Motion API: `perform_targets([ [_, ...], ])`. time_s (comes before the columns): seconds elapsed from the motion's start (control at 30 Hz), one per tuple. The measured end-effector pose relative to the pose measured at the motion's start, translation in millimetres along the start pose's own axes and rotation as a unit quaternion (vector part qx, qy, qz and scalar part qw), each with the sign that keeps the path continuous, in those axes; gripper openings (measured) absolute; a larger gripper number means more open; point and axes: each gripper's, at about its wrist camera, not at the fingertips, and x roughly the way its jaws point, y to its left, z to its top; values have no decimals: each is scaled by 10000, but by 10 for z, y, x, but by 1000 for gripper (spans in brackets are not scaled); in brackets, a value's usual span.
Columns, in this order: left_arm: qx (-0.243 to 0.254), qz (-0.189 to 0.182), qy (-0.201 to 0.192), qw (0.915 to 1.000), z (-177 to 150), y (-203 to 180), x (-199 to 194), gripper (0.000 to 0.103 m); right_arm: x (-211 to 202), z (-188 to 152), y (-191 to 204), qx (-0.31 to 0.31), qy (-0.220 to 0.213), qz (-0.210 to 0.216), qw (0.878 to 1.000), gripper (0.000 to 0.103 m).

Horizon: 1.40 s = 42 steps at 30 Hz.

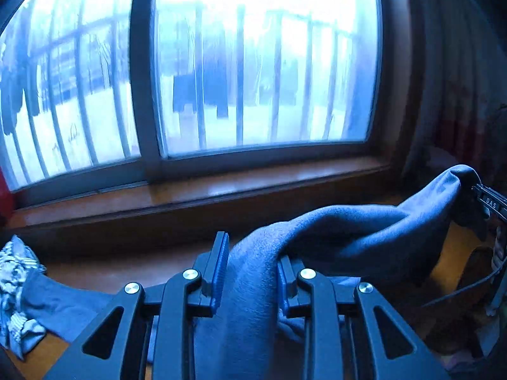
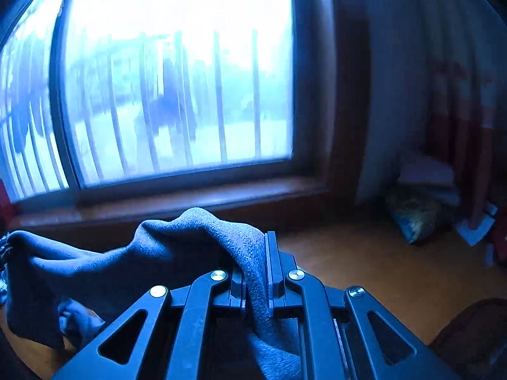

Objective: Fold clothes

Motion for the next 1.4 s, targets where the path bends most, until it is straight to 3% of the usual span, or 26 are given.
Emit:
perform_targets([
  [0.27,-288,530,745,9954,15,166,1046,24,1383,-163,173,-283,902,229,9953,9],
  [0.4,-418,548,1412,9876,-167,232,1510,25,2071,-310,243,-391,1442,324,9882,9],
  [0.5,-475,576,1640,9836,-249,204,1671,25,2361,-446,263,-401,1754,379,9830,9],
  [0.6,-488,623,1806,9804,-311,181,1732,46,2544,-555,249,-357,1988,440,9784,12],
  [0.67,-549,627,1846,9793,-332,182,1713,52,2627,-618,241,-362,2110,457,9758,18],
  [0.8,-846,448,1823,9786,-332,222,1534,52,2630,-632,248,-477,2124,491,9748,22],
  [0.93,-1230,385,1522,9799,-300,336,1121,57,2389,-541,222,-533,1919,568,9783,39],
  [1.0,-1399,513,1271,9806,-312,433,877,61,2121,-500,199,-598,1677,502,9827,46],
  [1.1,-1551,976,1017,9778,-384,708,679,75,1687,-556,197,-557,1513,564,9853,46],
  [1.2,-1697,1514,1114,9674,-581,1067,633,76,1362,-780,380,-722,1636,967,9791,46],
  [1.3,-1802,2099,1398,9508,-855,1467,669,76,1151,-1008,673,-1112,1811,1243,9692,46],
  [1.4,-1850,2388,1651,9389,-1075,1753,780,76,1193,-1180,858,-1149,2071,1353,9621,46],
])
